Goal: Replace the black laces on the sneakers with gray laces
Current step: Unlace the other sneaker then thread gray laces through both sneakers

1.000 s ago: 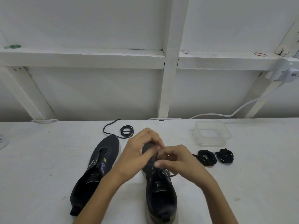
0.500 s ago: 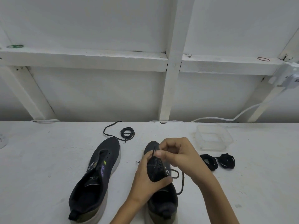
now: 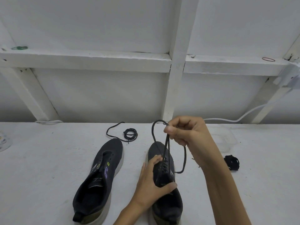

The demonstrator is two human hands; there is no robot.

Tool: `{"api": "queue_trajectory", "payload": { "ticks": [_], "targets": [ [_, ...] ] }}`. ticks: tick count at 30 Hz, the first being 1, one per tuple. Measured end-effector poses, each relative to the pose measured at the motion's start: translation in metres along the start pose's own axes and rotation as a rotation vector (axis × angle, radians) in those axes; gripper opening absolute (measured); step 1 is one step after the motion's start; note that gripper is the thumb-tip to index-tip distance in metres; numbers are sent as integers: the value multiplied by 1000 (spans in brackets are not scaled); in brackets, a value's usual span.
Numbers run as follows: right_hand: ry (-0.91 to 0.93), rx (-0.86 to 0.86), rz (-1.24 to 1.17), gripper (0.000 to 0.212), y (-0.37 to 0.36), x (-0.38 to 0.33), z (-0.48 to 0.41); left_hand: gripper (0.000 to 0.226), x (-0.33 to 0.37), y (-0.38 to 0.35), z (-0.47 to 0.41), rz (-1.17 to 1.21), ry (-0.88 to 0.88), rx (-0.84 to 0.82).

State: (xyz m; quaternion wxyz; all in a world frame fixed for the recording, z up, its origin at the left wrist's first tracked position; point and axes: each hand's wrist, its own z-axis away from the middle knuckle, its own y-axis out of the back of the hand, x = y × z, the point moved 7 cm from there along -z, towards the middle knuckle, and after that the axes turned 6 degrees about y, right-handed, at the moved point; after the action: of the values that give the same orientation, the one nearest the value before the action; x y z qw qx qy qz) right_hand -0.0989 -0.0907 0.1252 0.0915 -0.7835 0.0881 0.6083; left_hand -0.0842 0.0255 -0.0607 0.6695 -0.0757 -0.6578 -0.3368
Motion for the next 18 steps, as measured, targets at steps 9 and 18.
{"api": "queue_trajectory", "payload": {
  "ticks": [9,18],
  "targets": [
    [6,-21,81,11,4,-8,-6,76,8,6,2,-13,-19,-3],
    [-37,-89,296,11,15,-10,-13,17,121,46,-2,254,-245,-43]
  ]
}}
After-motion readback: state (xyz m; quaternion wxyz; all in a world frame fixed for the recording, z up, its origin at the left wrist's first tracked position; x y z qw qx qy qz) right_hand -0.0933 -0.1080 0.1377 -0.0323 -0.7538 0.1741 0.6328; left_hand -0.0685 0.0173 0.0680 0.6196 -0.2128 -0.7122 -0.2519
